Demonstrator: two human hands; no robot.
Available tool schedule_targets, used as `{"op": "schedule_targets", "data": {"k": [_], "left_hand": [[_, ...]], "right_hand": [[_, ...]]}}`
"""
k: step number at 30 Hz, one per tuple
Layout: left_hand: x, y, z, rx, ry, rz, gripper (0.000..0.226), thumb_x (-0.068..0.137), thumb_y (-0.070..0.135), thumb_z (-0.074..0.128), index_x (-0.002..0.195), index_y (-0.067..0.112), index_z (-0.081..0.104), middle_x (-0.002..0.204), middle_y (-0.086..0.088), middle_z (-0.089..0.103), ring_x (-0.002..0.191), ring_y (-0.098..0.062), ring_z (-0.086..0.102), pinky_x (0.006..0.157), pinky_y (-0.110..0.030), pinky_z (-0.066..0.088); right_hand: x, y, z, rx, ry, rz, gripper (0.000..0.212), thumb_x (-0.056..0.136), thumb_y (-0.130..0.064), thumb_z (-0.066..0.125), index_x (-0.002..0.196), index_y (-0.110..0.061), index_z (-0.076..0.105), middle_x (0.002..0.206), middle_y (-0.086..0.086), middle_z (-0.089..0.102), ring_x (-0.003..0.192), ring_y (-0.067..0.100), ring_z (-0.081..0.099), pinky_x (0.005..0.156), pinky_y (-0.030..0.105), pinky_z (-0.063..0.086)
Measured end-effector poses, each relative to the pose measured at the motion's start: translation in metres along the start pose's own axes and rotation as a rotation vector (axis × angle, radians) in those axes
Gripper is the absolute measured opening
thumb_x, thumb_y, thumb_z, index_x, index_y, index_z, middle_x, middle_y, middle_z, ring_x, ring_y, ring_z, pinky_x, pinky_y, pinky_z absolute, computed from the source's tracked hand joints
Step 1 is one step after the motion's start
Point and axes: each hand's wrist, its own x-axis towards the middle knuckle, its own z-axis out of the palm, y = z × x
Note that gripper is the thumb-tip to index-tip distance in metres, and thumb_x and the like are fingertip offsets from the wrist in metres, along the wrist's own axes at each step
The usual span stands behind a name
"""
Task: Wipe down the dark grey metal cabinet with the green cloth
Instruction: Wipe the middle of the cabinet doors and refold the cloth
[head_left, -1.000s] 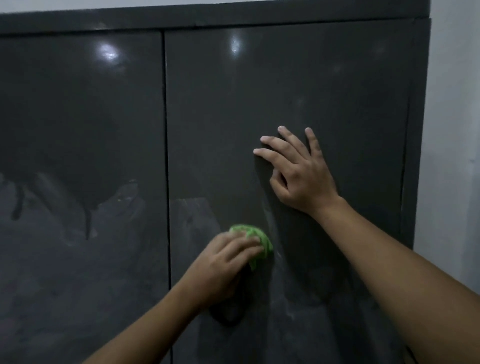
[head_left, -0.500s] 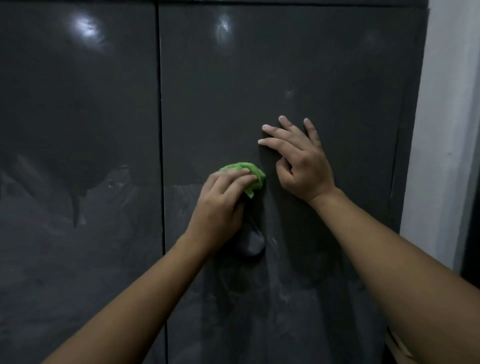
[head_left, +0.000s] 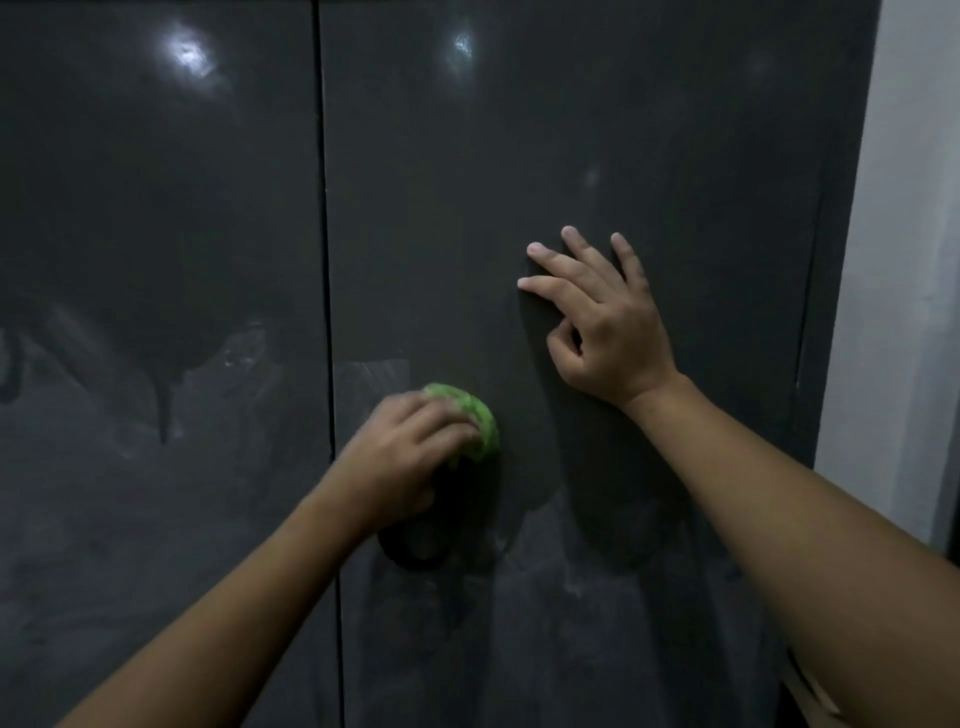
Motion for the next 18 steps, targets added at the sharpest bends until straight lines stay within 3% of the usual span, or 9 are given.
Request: {"op": "schedule_targets", "data": {"k": [3,6,10,14,18], "left_hand": [[0.015,-0.025,-0.022,0.023,0.2,-0.169,0.038,0.079,0.005,0.054,0.112,0.01,0.072,0.118,-0.007,0.067,0.108,-0.031,0.059,0.096,-0.043,0.047],[0.017,-0.033,-0.026,0.027,0.363,-0.326,0.039,0.077,-0.006,0.06,0.112,0.007,0.071,0.117,-0.009,0.066,0.105,-0.032,0.058,0.1,-0.03,0.04],[-0.015,-0.014,-0.003,-0.004,0.459,-0.548,0.051,0.069,-0.001,0.052,0.117,0.007,0.067,0.116,-0.012,0.062,0.101,-0.032,0.053,0.095,-0.028,0.035],[-0.064,-0.007,0.014,0.055,0.354,-0.409,0.051,0.067,-0.004,0.069,0.116,0.008,0.07,0.118,-0.008,0.061,0.101,-0.029,0.054,0.092,-0.035,0.044],[-0.073,-0.028,-0.001,0.113,0.23,-0.209,0.046,0.072,-0.001,0.075,0.118,0.005,0.069,0.119,-0.014,0.066,0.102,-0.031,0.056,0.091,-0.041,0.049]], "right_hand": [[-0.002,-0.005,0.002,-0.026,-0.003,-0.002,0.049,0.079,-0.015,0.053,0.126,-0.018,0.067,0.15,0.004,0.051,0.146,0.029,0.038,0.118,0.061,0.023],[-0.003,-0.012,0.005,-0.013,-0.011,0.02,0.051,0.078,-0.018,0.051,0.127,-0.019,0.067,0.152,0.007,0.049,0.147,0.031,0.035,0.119,0.063,0.019],[0.007,-0.033,0.009,0.137,0.027,0.186,0.049,0.075,-0.022,0.048,0.117,-0.025,0.073,0.141,0.004,0.057,0.145,0.028,0.039,0.121,0.062,0.01],[0.027,-0.057,0.018,0.208,-0.133,-0.008,0.05,0.078,-0.024,0.046,0.12,-0.027,0.071,0.129,0.002,0.061,0.142,0.027,0.042,0.121,0.063,0.008],[0.038,-0.077,0.035,0.131,-0.204,-0.046,0.051,0.082,-0.029,0.044,0.128,-0.035,0.066,0.14,0.002,0.053,0.149,0.029,0.031,0.119,0.068,-0.003]]}}
